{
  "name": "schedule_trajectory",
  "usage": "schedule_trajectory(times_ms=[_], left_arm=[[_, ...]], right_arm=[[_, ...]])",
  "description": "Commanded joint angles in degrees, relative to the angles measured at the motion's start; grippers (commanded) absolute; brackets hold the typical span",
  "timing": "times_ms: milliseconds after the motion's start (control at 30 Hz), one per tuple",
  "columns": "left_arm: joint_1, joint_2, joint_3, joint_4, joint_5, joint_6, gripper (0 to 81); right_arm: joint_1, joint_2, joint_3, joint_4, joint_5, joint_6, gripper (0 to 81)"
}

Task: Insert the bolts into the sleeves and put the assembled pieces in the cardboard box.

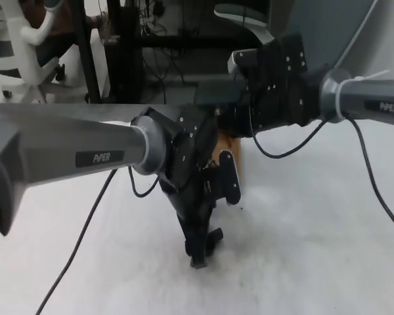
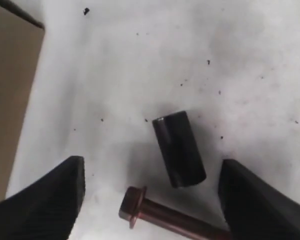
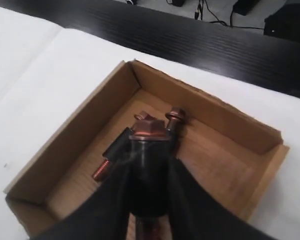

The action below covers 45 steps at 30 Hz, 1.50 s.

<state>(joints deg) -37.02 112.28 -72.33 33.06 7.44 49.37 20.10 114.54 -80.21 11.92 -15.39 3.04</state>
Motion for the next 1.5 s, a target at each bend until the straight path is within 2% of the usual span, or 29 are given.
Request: schedule_trajectory(times_ms=[0, 100, 167, 200, 333, 367, 433, 533, 667, 833, 900, 1033, 1200, 1300, 1467], left_arm=[[-0.2, 1.1, -0.9, 0.1, 1.0, 0.2, 70.0], [-0.6, 1.9, -1.8, 0.1, 2.4, -0.1, 70.0], [-1.1, 2.6, -2.4, 0.2, 2.4, -0.1, 70.0], [-1.4, 2.8, -2.5, 0.2, 2.4, -0.1, 68.9], [-2.4, 3.9, -2.5, 1.3, 1.1, -0.1, 47.5], [-2.5, 4.0, -2.5, 1.6, 0.6, -0.1, 42.8], [-2.5, 4.0, -2.5, 2.8, -0.9, -0.1, 32.1], [-2.5, 3.5, -2.5, 5.5, -2.7, -0.3, 1.1], [-1.8, 0.3, -2.5, 6.9, -2.6, -5.7, 1.8], [1.8, -8.6, -0.8, 5.7, 1.9, -12.8, 1.8], [4.2, -13.7, 1.9, 2.9, 3.9, -15.9, 1.8], [8.6, -24.3, 9.8, -4.7, 5.7, -21.7, 1.8], [13.3, -38.3, 22.5, -16.3, 7.3, -29.1, 1.8], [14.7, -46.8, 29.9, -22.7, 7.5, -32.7, 1.8], [15.2, -60.5, 39.8, -29.5, 8.8, -39.1, 1.8]], right_arm=[[-0.4, 0.0, -1.0, 0.7, -0.8, 0.0, 0.6], [-0.8, 0.0, -1.0, 1.1, -2.0, 0.0, 0.1], [-0.9, 0.0, -1.0, 1.1, -4.1, 0.0, 7.0], [-1.0, 0.0, -1.0, 1.1, -5.1, 0.7, 14.8], [-1.0, -0.4, -1.0, 1.7, -6.5, 3.6, 60.8], [-1.0, -0.7, -1.0, 2.2, -6.5, 4.4, 69.0], [-1.0, -1.7, -1.0, 3.7, -6.3, 4.7, 70.0], [-1.4, -4.1, -1.0, 6.0, -6.3, 4.4, 65.4], [-2.4, -8.9, -1.0, 10.5, -5.8, 4.2, 62.3], [-1.5, -14.3, -0.9, 24.6, 1.4, 3.9, 62.3], [0.6, -14.9, -0.9, 30.1, 4.7, 3.3, 62.3], [6.8, -14.7, -0.9, 33.0, 12.0, 3.7, 62.3], [13.6, -14.3, -0.9, 32.4, 19.9, 11.7, 62.3], [15.8, -12.6, -0.9, 33.7, 21.1, 14.7, 62.3], [17.7, -6.4, -0.9, 33.6, 21.1, 15.3, 62.3]])
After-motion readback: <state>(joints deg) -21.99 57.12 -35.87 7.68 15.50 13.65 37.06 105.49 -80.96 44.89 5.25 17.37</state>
